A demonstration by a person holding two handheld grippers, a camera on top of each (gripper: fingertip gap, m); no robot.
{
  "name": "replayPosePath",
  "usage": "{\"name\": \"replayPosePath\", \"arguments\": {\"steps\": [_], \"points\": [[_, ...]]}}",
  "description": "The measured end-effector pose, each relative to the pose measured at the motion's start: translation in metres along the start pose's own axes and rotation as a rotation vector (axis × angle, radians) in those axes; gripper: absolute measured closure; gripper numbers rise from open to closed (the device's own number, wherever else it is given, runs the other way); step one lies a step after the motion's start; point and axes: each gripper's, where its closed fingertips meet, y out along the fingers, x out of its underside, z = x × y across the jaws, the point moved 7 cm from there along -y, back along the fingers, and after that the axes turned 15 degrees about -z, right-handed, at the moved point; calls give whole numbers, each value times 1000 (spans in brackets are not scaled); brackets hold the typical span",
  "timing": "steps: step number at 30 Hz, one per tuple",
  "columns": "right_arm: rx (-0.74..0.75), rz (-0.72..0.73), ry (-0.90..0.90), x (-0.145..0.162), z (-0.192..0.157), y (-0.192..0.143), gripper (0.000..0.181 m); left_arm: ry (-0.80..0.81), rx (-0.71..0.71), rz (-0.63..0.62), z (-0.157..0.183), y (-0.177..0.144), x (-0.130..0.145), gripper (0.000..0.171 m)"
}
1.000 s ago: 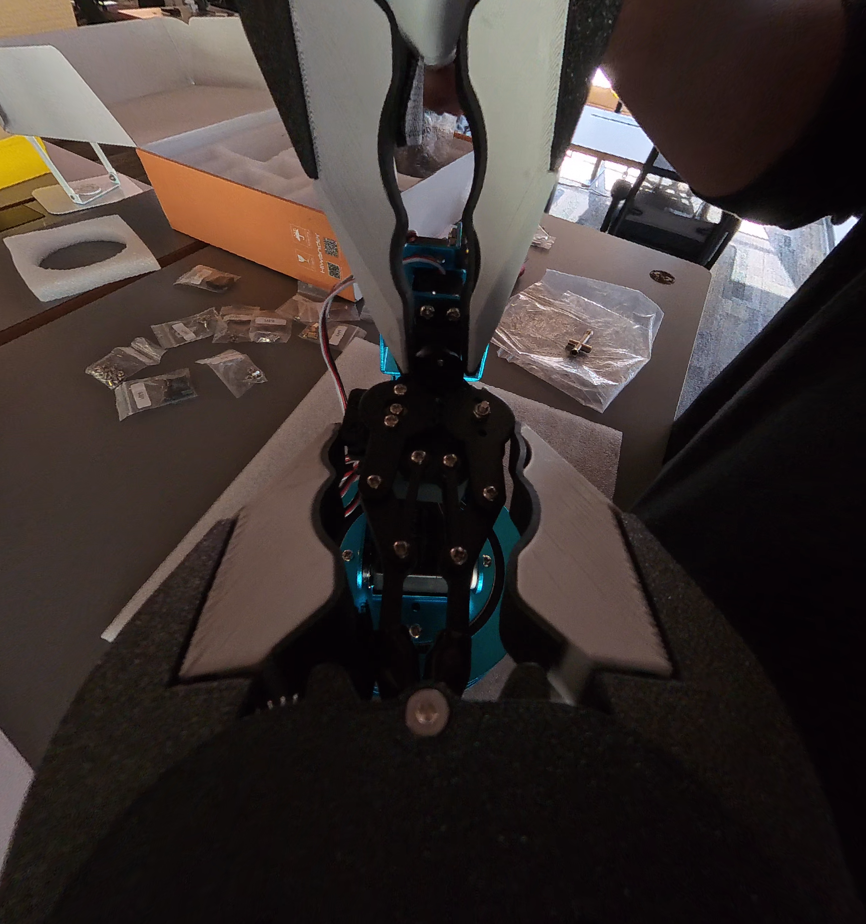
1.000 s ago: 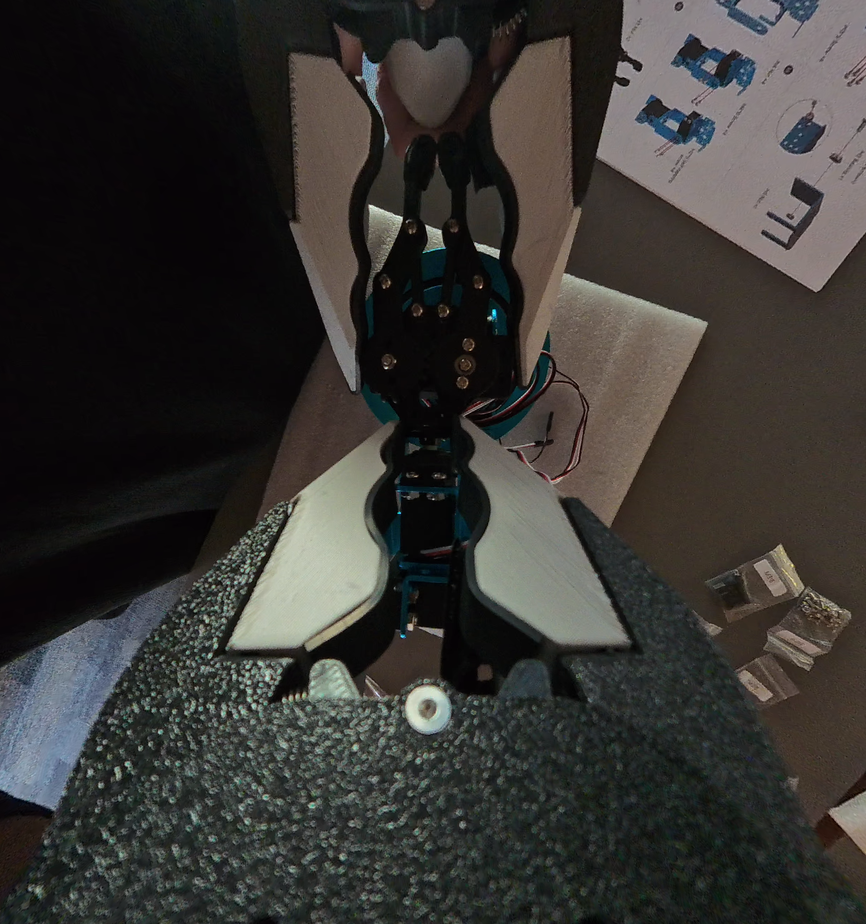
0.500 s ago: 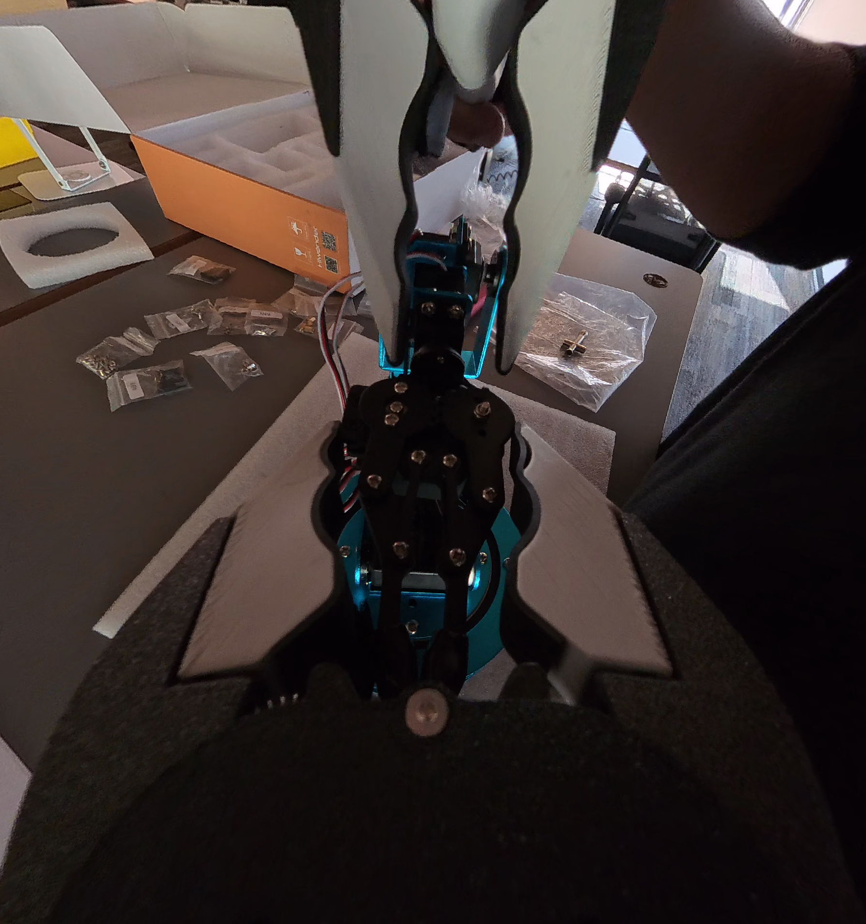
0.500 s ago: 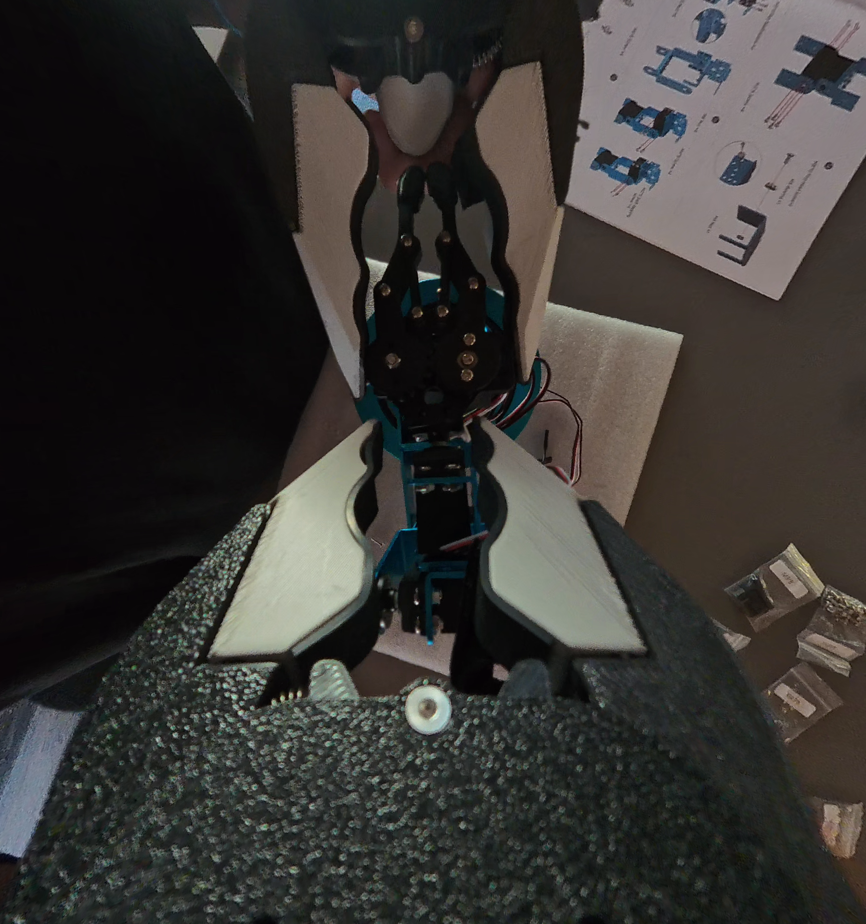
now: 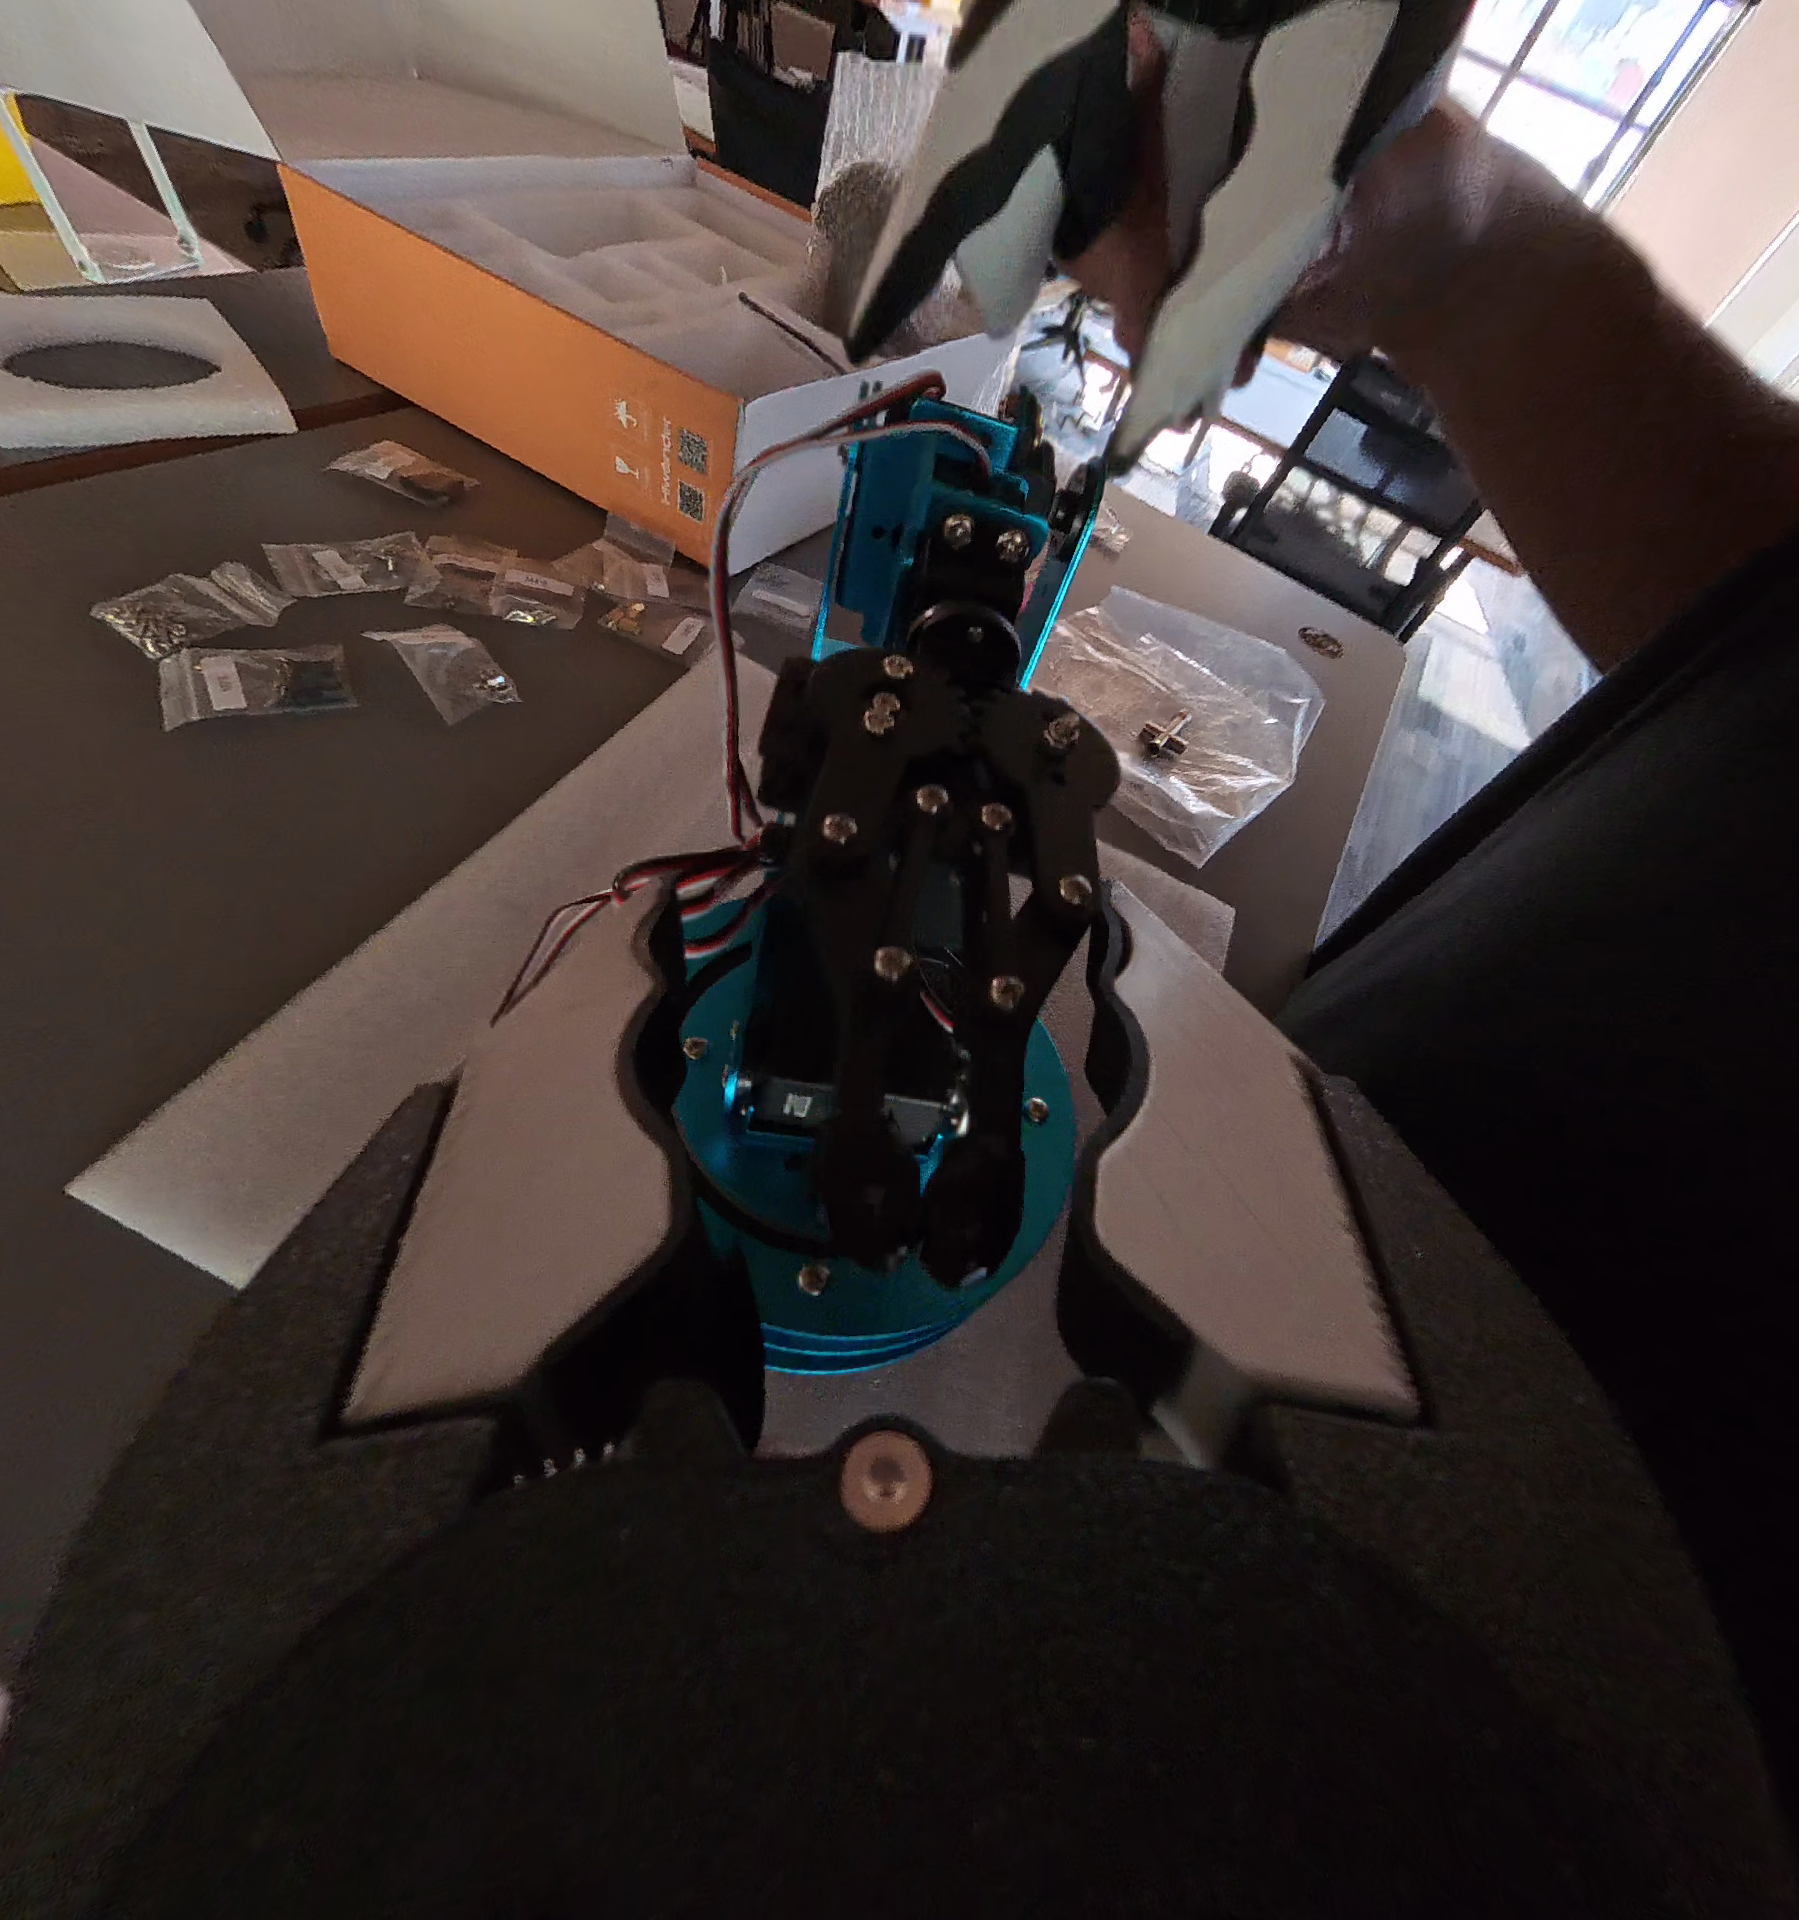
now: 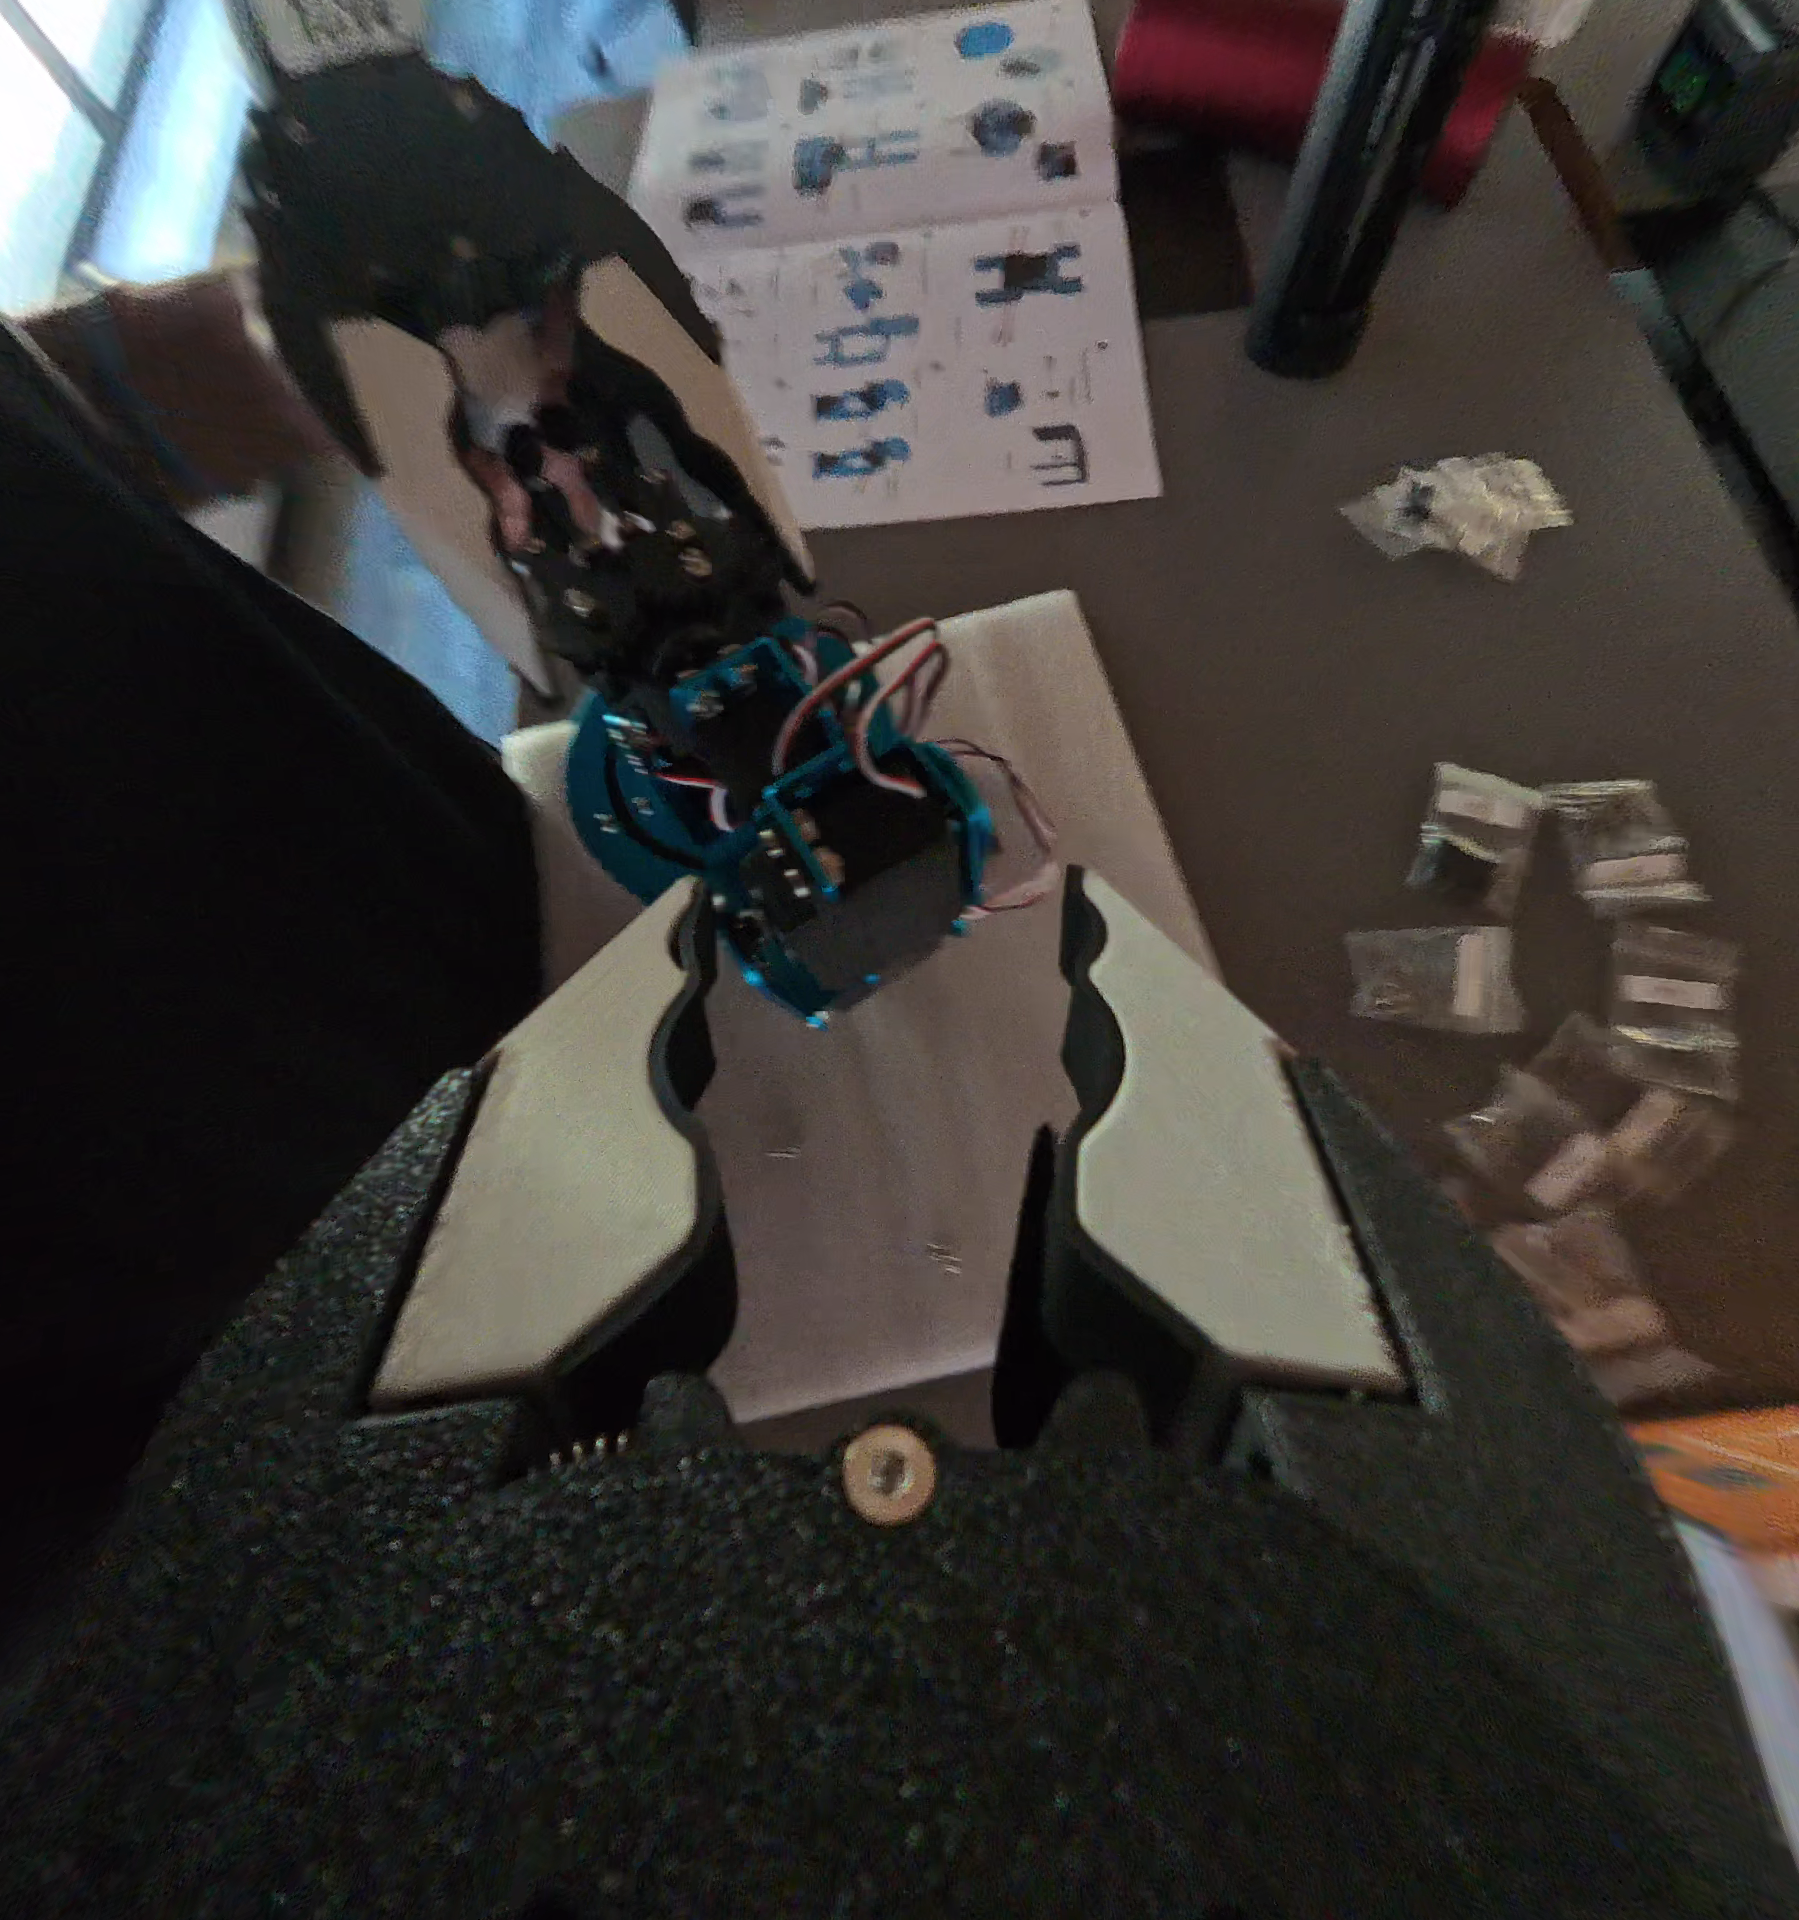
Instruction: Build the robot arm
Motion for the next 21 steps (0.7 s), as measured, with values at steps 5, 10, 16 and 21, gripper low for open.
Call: {"name": "replayPosePath", "arguments": {"steps": [5,10,16,21], "points": [[-16,191,54,9,-15,-2,113,-33,10,22,0,-7,11,94],[42,186,136,45,-23,7,139,-45,-6,16,3,-12,20,96],[-105,-74,338,111,-41,76,156,-37,-46,-22,5,-16,26,100],[-58,-105,357,124,-39,103,168,-37,-64,-49,6,-21,27,101]]}}
